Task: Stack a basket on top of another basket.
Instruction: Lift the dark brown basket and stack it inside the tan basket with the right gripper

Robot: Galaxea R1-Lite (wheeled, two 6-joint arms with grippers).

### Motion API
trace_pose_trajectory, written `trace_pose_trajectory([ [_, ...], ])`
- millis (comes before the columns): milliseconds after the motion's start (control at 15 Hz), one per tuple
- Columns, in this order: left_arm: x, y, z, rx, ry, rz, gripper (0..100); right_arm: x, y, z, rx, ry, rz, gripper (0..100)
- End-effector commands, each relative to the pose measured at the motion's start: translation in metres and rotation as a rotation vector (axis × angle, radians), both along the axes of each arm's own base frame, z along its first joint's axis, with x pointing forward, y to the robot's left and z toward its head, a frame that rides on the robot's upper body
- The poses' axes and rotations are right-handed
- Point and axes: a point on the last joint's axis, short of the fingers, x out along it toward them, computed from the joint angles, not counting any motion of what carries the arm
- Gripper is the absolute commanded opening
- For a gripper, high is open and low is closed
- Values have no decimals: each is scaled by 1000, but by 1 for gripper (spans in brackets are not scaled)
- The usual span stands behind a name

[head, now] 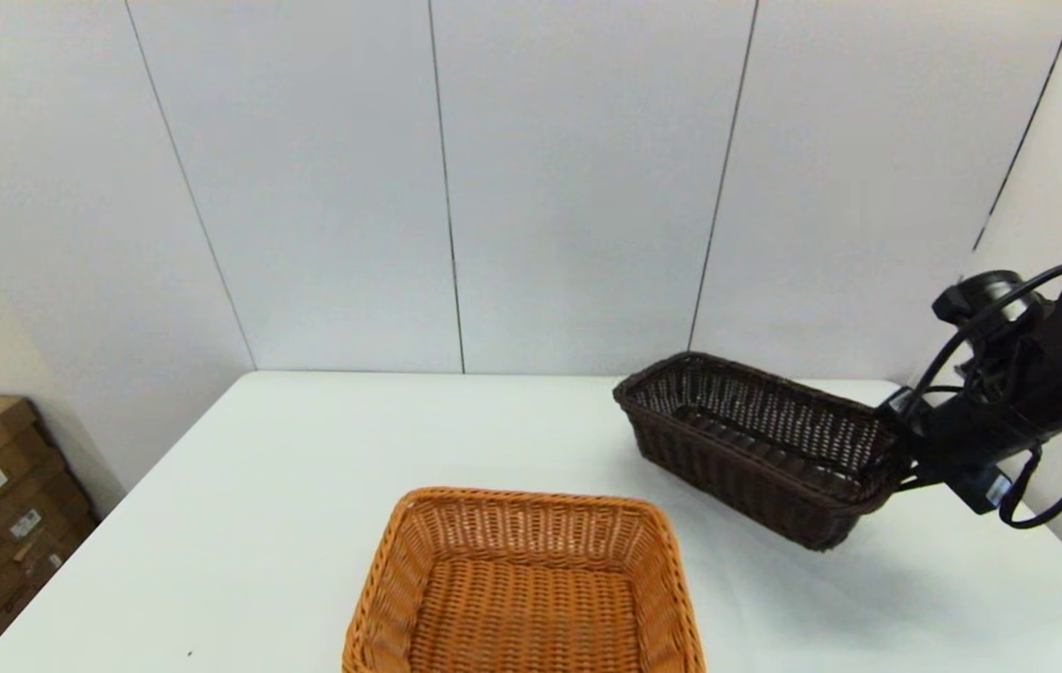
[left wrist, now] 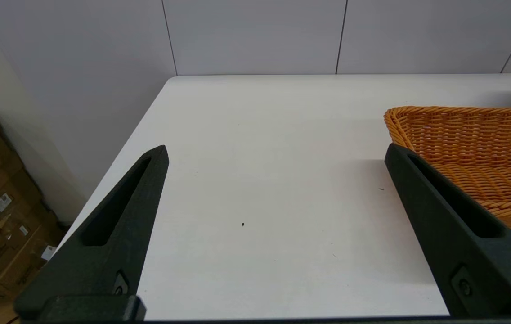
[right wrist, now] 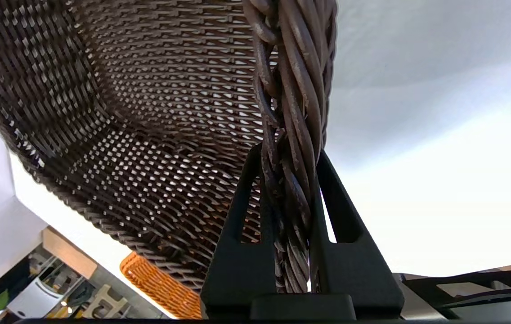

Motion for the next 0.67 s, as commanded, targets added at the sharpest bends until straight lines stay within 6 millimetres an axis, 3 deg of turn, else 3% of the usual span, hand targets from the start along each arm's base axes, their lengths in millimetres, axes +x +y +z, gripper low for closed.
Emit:
trace_pose_trajectory([
  [67, 0, 0, 0, 0, -1, 0, 100, -6, -4, 11, 21, -35, -11, 0],
  [467, 0, 0, 0, 0, -1, 0, 100, -29, 3, 54, 80, -159, 44, 0],
  [667, 0, 0, 0, -1, -1, 0, 100, -46, 25, 74, 96, -183, 140, 0],
])
